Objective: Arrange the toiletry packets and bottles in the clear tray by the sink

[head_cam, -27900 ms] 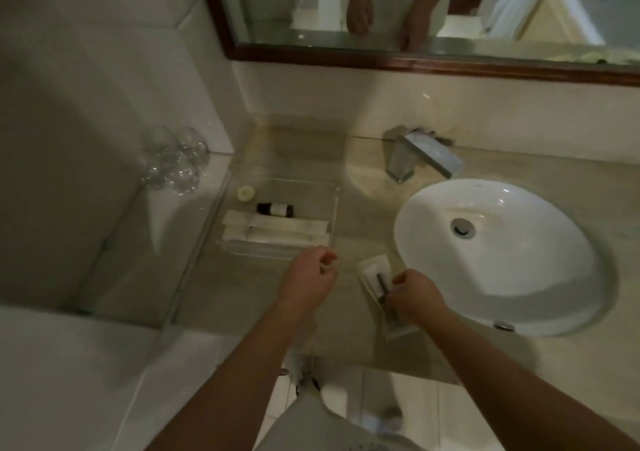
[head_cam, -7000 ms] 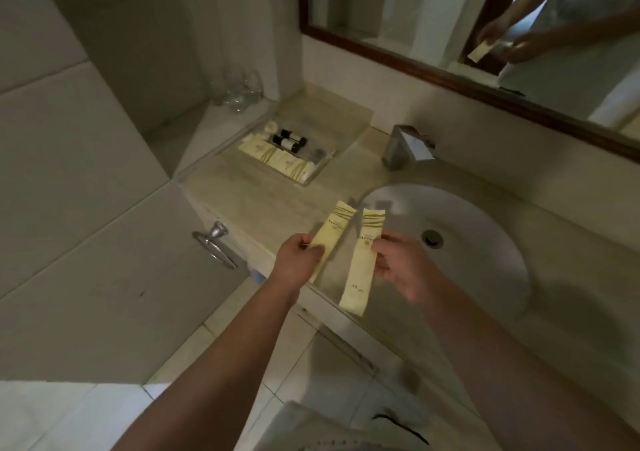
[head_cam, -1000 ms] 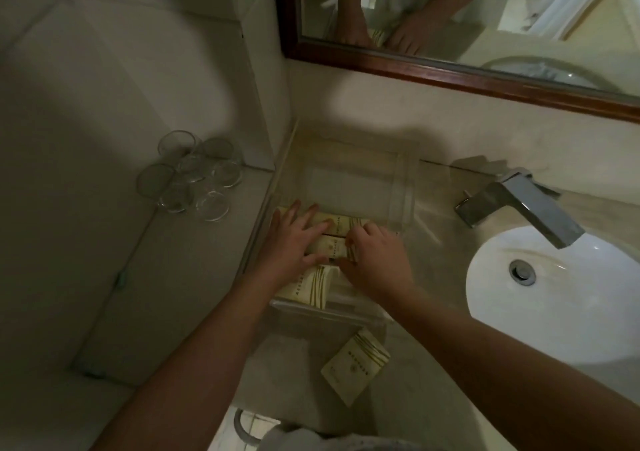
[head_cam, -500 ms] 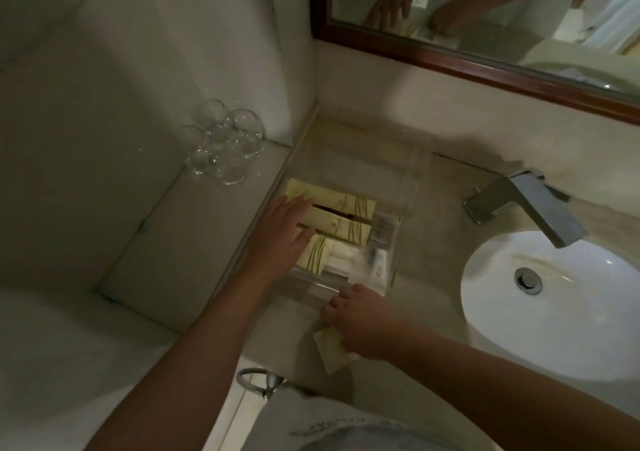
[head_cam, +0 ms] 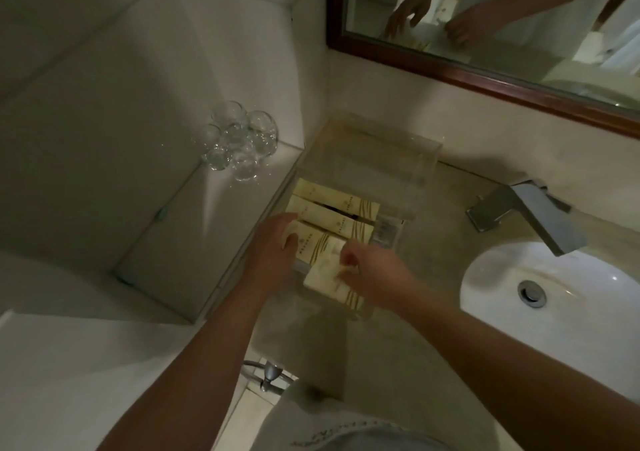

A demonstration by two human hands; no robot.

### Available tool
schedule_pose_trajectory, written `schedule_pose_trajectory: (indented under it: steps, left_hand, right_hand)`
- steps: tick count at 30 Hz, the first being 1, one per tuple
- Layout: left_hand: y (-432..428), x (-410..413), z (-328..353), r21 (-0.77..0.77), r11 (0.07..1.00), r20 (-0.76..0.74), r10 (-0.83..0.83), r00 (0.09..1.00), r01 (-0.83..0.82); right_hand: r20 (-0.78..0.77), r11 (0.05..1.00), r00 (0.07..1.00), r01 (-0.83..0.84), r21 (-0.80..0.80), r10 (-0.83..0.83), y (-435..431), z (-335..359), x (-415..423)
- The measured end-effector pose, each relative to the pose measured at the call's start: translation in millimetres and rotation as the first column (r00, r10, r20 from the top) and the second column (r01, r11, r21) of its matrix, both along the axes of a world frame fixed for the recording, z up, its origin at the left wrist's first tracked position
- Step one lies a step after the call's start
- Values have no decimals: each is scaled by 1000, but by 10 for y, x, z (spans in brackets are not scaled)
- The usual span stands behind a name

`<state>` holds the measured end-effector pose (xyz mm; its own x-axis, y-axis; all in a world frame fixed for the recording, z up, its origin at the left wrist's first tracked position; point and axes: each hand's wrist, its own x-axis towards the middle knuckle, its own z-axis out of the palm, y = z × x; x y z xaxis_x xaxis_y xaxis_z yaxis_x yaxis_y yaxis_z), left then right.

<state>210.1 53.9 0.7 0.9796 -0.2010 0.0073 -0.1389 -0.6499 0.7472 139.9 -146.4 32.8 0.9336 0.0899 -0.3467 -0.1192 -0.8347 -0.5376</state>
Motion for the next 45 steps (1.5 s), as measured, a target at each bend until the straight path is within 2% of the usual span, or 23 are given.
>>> schedule_pose_trajectory:
  steps: [3,8,14,19,24,31,34,41,45]
  left_hand:
    - [-82,14,1,23,998,-5,-63,998,63]
    - [-184,23,-28,104,974,22,-207,978,203]
    - [-238,-17,-111,213,944,50,-270,962,254]
    - [-338,-100,-66,211,945,104,-275,956,249]
    - [-776,-324,90,190,915,152,-387,910,357]
    - [-2006,-1470,334,128,791,237,-611,756,599]
    - [-2540,-2276,362,63,685,231,-718,657,726]
    - [-3686,-3882,428,59,432,163,-894,418,900]
    - [-4244,-4370,380,70,344,126,-934,334,936]
  right_hand:
    - [57,994,995,87,-68,-83,-202,-13,247]
    - [-15,976,998,63,-208,-68,-258,-161,370]
    - [81,949,997,31,-315,-5,-199,-254,348]
    - [177,953,973,187,-240,-147,-232,-179,166]
    - [229,918,914,371,-139,-335,-583,-2,-383]
    - [203,741,740,666,-88,-641,-1390,136,-2242]
    - [222,625,621,778,-61,-752,-1704,183,-3179]
    - [256,373,367,927,-26,-894,-2387,291,-4895]
    - [245,277,267,961,8,-932,-2756,223,-5442]
